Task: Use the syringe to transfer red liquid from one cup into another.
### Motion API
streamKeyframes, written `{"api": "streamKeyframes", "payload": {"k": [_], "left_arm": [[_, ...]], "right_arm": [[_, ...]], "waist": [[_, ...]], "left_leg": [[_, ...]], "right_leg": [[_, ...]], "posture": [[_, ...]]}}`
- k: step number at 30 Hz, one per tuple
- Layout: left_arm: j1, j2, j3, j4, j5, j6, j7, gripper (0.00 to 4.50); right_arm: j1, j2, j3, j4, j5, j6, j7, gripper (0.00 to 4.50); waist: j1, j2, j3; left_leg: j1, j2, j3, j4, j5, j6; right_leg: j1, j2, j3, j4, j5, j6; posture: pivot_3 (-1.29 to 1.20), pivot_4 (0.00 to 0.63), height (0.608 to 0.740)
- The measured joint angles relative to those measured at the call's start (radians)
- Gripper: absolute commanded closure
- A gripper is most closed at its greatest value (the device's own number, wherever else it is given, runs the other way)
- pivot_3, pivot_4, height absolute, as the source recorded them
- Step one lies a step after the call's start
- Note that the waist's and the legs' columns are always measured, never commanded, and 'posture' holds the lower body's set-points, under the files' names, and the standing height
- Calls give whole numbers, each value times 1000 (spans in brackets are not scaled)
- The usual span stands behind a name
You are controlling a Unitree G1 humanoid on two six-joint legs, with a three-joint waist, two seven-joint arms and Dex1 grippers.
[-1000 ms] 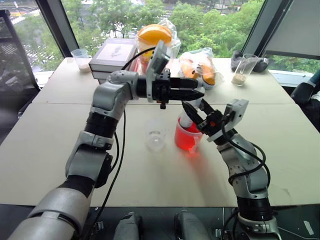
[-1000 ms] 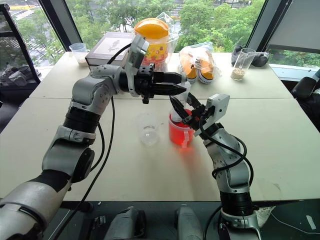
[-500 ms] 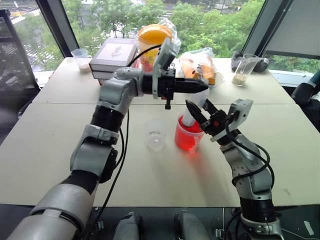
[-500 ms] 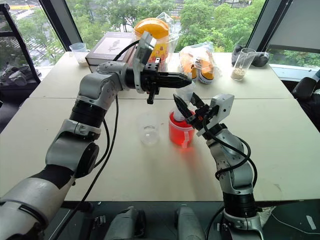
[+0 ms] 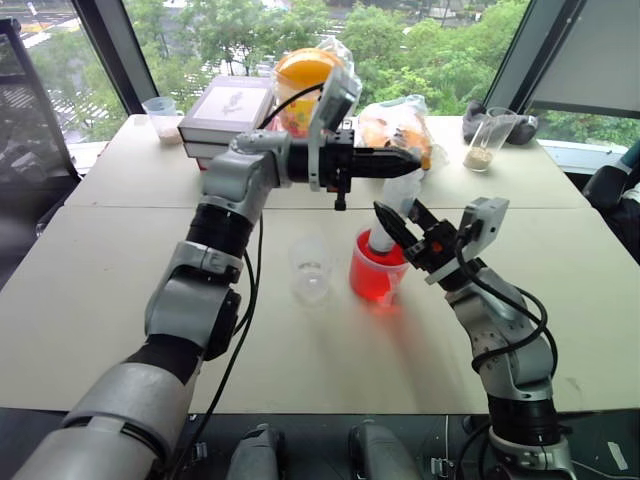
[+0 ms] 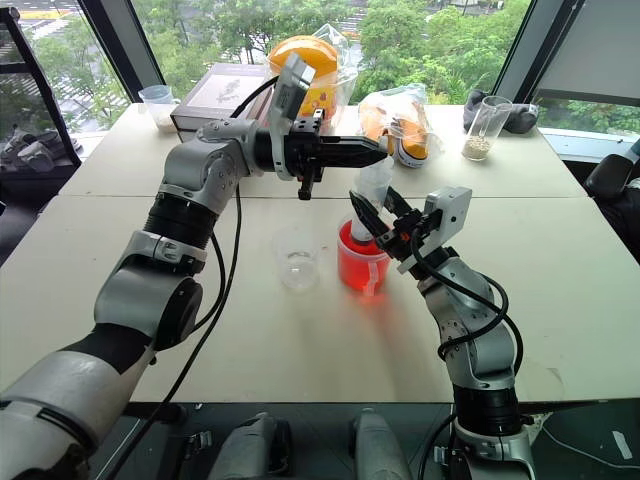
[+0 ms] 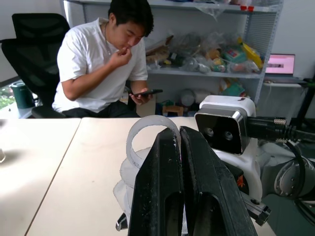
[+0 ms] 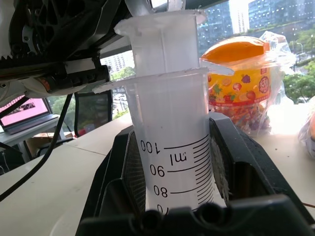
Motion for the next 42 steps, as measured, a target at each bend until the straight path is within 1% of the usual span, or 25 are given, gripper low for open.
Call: {"api": "streamKeyframes", "payload": {"k": [10, 16, 18, 20, 23, 25, 31, 36, 39, 42], "left_arm": [[-15, -1, 4, 17, 0, -25, 0, 4491], [-13, 7, 5, 3, 0, -26, -6, 4491], [-6, 18, 4, -21, 1, -26, -18, 3889], [10, 28, 3, -35, 3, -41, -22, 3086], [43, 45, -1, -43, 23, -70, -20, 1503], [68, 71, 0, -44, 35, -76, -22, 549], [129, 151, -4, -67, 58, -60, -35, 549], [154, 218, 2, -101, 66, -41, -21, 549], [160, 246, 19, -109, 63, -22, 2, 549], [160, 272, 51, -127, 48, 1, 25, 549]], "right_arm": [[1, -3, 0, -1, 2, 13, 0, 3073], [-13, -20, -1, -22, 10, 60, -11, 3073], [-30, -33, -3, -33, 19, 85, -13, 3073], [-44, -38, -2, -37, 23, 114, -20, 3073], [-58, -43, -1, -37, 30, 157, -34, 3073], [-70, -49, -16, -37, 41, 173, -43, 3073], [-135, -72, -41, -65, 71, 177, -53, 3073], [-139, -76, -56, -65, 91, 194, -61, 3073], [-157, -85, -54, -67, 101, 215, -62, 3073], [-219, -98, -56, -88, 136, 265, -78, 3073]], "waist": [[0, 0, 0], [-1, 0, 0], [-2, 0, 0], [-2, 0, 0], [0, 0, 0], [-1, 0, 0], [0, 0, 0], [0, 0, 0], [0, 0, 0], [-4, 0, 0]], "left_leg": [[0, 0, 0, 0, 0, 0], [0, 0, 0, 0, 0, 0], [0, 0, 0, 0, 0, 0], [0, 0, 0, 0, 0, 0], [0, 0, 0, 0, 0, 0], [0, 0, 0, 0, 0, 0], [0, 0, 0, 0, 0, 0], [0, 0, 0, 0, 0, 0], [0, 0, 0, 0, 0, 0], [0, 1, 0, 0, 0, 0]], "right_leg": [[0, 0, 0, 0, 0, 0], [0, 0, 0, 0, 0, 0], [0, 0, 0, 0, 0, 0], [0, 0, 0, 0, 0, 0], [0, 0, 0, 0, 0, 0], [0, 0, 0, 0, 0, 0], [0, 0, 0, 0, 0, 0], [0, 0, 0, 0, 0, 0], [0, 0, 0, 0, 0, 0], [-1, 0, 0, 1, 0, 0]], "posture": [[0, 150, 740], [0, 150, 740], [0, 150, 740], [0, 150, 740], [0, 150, 740], [0, 150, 740], [0, 150, 740], [0, 150, 740], [0, 150, 740], [0, 150, 740]]}}
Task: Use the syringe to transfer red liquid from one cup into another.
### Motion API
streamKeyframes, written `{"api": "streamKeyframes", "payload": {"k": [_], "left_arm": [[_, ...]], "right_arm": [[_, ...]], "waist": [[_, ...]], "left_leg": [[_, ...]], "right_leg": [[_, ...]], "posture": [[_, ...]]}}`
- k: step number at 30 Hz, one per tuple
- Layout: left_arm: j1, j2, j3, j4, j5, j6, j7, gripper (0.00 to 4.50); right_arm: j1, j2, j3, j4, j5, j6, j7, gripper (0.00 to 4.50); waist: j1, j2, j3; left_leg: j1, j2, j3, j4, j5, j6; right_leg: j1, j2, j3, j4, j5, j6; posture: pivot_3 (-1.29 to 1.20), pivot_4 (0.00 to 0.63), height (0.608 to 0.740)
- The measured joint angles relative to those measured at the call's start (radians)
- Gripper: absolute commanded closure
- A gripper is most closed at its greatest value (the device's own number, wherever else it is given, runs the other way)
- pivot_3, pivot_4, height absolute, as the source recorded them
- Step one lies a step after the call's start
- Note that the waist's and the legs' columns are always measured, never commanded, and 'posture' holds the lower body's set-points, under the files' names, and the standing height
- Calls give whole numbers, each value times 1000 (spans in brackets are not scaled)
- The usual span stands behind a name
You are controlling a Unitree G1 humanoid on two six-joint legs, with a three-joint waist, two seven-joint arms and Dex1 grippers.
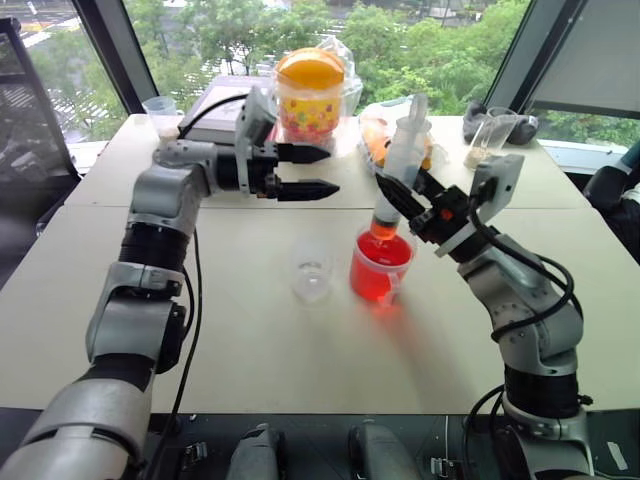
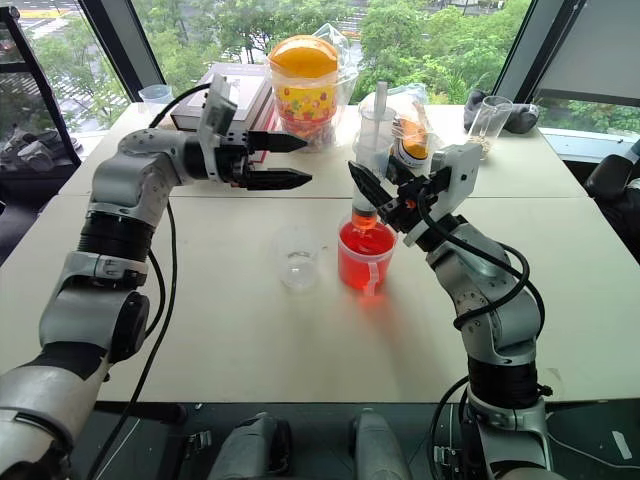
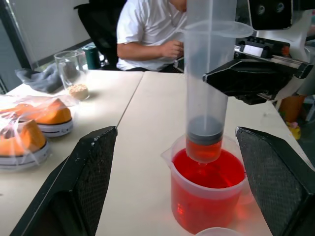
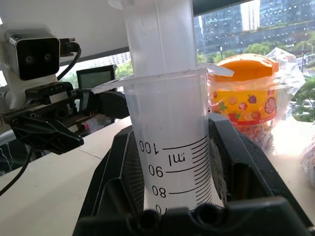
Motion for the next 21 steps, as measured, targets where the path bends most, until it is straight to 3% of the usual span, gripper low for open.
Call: {"api": "streamKeyframes", "payload": {"k": [6, 13, 21], "left_arm": [[13, 54, 39, -56, -25, 47, 36, 549], [66, 118, 53, -135, -51, 105, 60, 549], [67, 160, 78, -216, -96, 172, 65, 549]], "right_arm": [[-155, 55, 31, -25, 83, 53, -12, 3073], [-124, 155, 160, 93, 37, -20, 51, 3073], [-28, 158, 239, 188, -63, -121, 138, 3073]], "waist": [[0, 0, 0], [6, 0, 0], [3, 0, 0]], "left_leg": [[0, 0, 0, 0, 0, 0], [-1, 0, 0, 0, 0, 0], [0, 0, 0, 0, 0, 0]], "right_leg": [[0, 0, 0, 0, 0, 0], [0, 0, 0, 0, 0, 0], [0, 0, 0, 1, 0, 0]], "posture": [[0, 150, 740], [0, 150, 740], [0, 150, 740]]}}
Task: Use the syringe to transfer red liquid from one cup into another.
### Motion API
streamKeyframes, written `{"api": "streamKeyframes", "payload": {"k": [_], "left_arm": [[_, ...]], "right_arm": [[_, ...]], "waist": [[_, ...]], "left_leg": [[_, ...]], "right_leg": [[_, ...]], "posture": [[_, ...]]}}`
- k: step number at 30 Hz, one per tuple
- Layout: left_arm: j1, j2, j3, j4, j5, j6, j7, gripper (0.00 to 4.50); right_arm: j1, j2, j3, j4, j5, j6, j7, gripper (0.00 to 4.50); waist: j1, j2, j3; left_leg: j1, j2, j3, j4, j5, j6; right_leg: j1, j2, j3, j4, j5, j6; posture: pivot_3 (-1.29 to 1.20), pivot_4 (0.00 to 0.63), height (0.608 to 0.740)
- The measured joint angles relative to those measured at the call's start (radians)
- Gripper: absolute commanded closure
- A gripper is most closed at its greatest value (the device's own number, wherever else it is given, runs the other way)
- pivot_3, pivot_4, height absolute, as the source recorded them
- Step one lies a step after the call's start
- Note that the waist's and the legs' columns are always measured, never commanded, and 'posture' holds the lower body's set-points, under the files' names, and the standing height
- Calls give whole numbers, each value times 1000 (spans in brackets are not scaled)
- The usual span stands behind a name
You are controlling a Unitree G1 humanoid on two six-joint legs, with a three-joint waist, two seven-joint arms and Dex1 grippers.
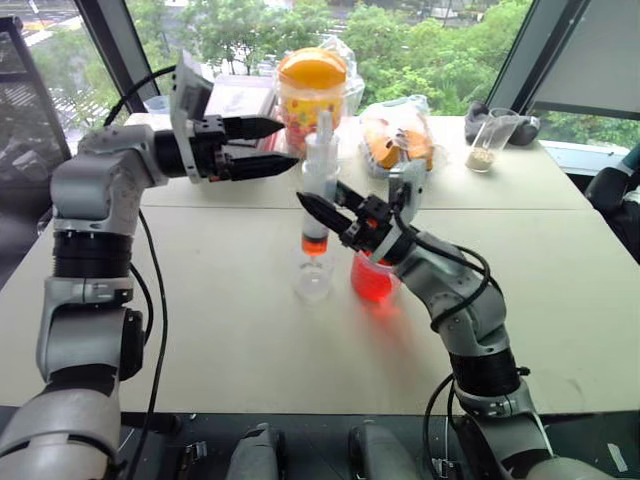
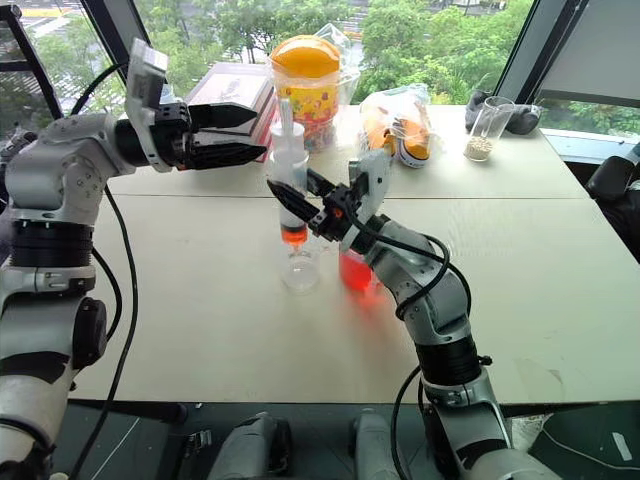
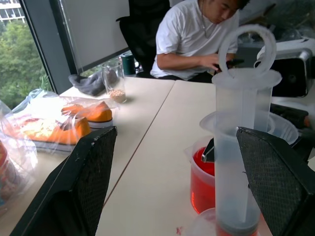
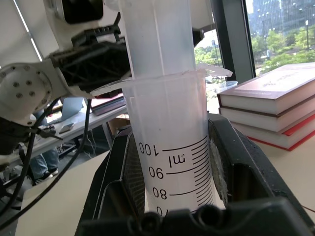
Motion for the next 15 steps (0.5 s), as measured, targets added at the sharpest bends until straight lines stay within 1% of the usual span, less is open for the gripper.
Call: {"api": "streamKeyframes", "payload": {"k": [3, 10, 15], "left_arm": [[-20, -9, -1, 33, 1, -10, -3, 549], [-119, -73, -11, 149, 7, -84, -25, 549], [-124, -95, -22, 203, 14, -105, -57, 549]], "right_arm": [[17, 0, 3, 2, -18, -18, 13, 3073], [35, 6, 6, 2, -48, -30, 20, 3073], [56, 11, 18, 2, -67, -31, 21, 3073]], "waist": [[0, 0, 0], [1, 0, 0], [-3, 0, 0]], "left_leg": [[0, 0, 0, 0, 0, 0], [0, 0, 0, 0, 0, 0], [0, 0, 0, 0, 0, 0]], "right_leg": [[0, 0, 0, 0, 0, 0], [0, 0, 0, 0, 0, 0], [0, 1, 0, 0, 0, 0]], "posture": [[0, 150, 740], [0, 150, 740], [0, 150, 740]]}}
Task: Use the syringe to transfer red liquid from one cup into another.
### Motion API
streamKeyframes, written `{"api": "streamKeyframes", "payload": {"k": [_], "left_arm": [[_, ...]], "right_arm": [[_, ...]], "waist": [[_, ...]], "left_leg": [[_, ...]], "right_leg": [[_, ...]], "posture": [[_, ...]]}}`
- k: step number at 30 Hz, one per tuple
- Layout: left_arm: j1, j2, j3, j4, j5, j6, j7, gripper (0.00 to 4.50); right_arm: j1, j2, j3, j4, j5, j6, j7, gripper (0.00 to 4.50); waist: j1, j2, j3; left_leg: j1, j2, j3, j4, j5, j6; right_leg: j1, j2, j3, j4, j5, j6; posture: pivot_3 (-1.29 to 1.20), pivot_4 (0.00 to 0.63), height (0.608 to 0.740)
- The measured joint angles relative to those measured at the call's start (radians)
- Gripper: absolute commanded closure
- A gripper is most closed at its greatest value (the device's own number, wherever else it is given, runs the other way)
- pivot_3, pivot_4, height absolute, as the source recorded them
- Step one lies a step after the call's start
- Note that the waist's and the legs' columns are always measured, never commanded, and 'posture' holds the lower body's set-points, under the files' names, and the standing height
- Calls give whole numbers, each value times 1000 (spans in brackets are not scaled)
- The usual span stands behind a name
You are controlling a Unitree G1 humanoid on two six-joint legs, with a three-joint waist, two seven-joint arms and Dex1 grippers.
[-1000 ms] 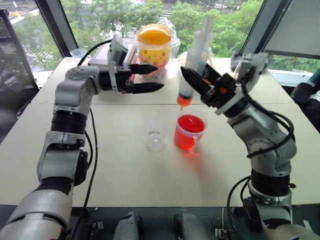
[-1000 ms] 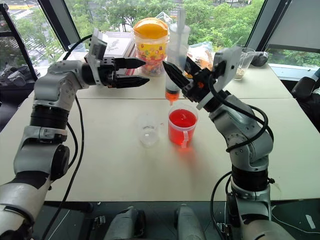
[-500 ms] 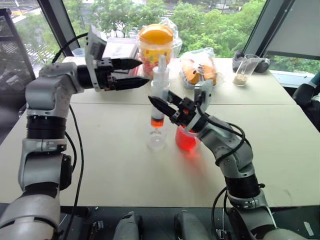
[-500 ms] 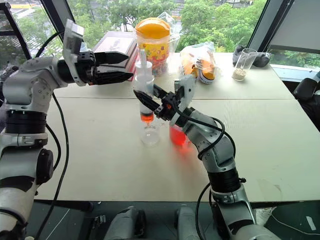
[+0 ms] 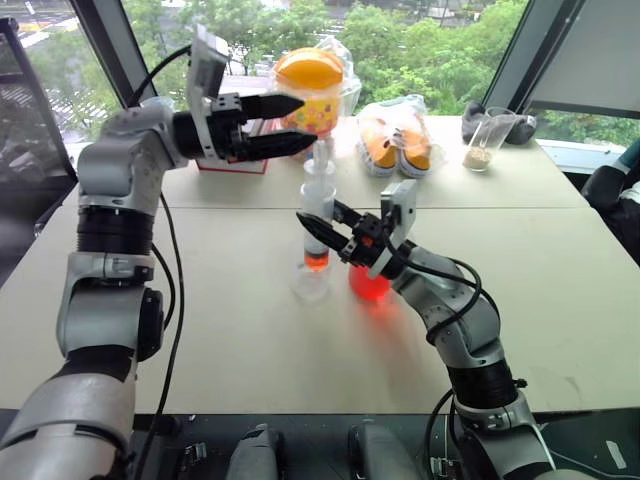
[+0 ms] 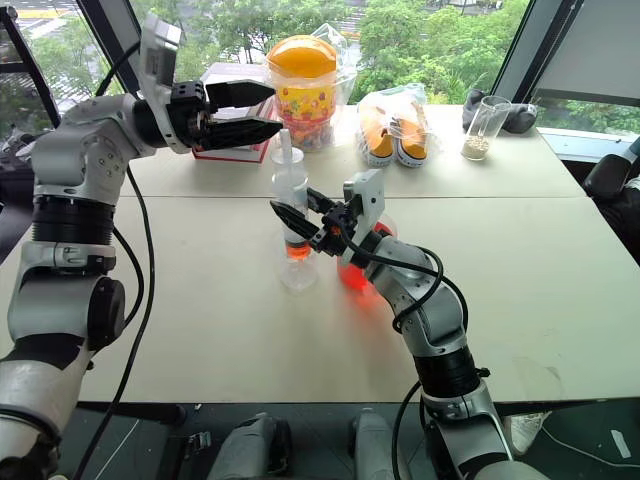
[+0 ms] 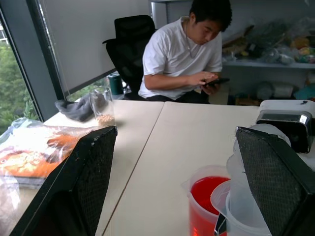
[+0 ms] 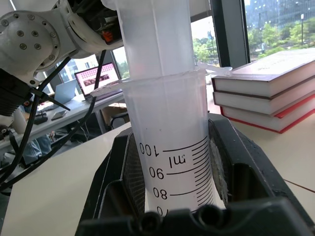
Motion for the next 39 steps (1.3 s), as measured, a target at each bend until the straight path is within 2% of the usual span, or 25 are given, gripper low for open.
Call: {"api": "streamKeyframes", "payload": {"k": [22, 35, 38, 39], "left_arm": [[2, 30, -36, -19, 32, 3, -115, 549], [-33, -56, -38, 89, 79, -117, -71, 549], [-34, -66, -40, 106, 83, -127, -78, 1292], [-34, -69, -43, 106, 82, -126, -85, 1690]], "right_arm": [[-25, 14, -20, 14, -16, 0, -8, 3073], [-21, 7, -18, 19, -28, 17, -3, 3073], [-21, 8, -14, 19, -28, 19, -1, 3073], [-21, 8, -15, 19, -29, 20, -2, 3073]], "waist": [[2, 0, 0], [2, 0, 0], [2, 0, 0], [3, 0, 0]], "left_leg": [[0, 0, 0, 0, 0, 0], [0, 0, 0, 0, 0, 0], [0, 0, 0, 0, 0, 0], [0, 0, 0, 0, 0, 0]], "right_leg": [[0, 0, 0, 0, 0, 0], [0, 0, 0, 0, 0, 0], [0, 0, 0, 0, 0, 0], [0, 0, 0, 0, 0, 0]], "posture": [[0, 150, 740], [0, 150, 740], [0, 150, 740], [0, 150, 740]]}}
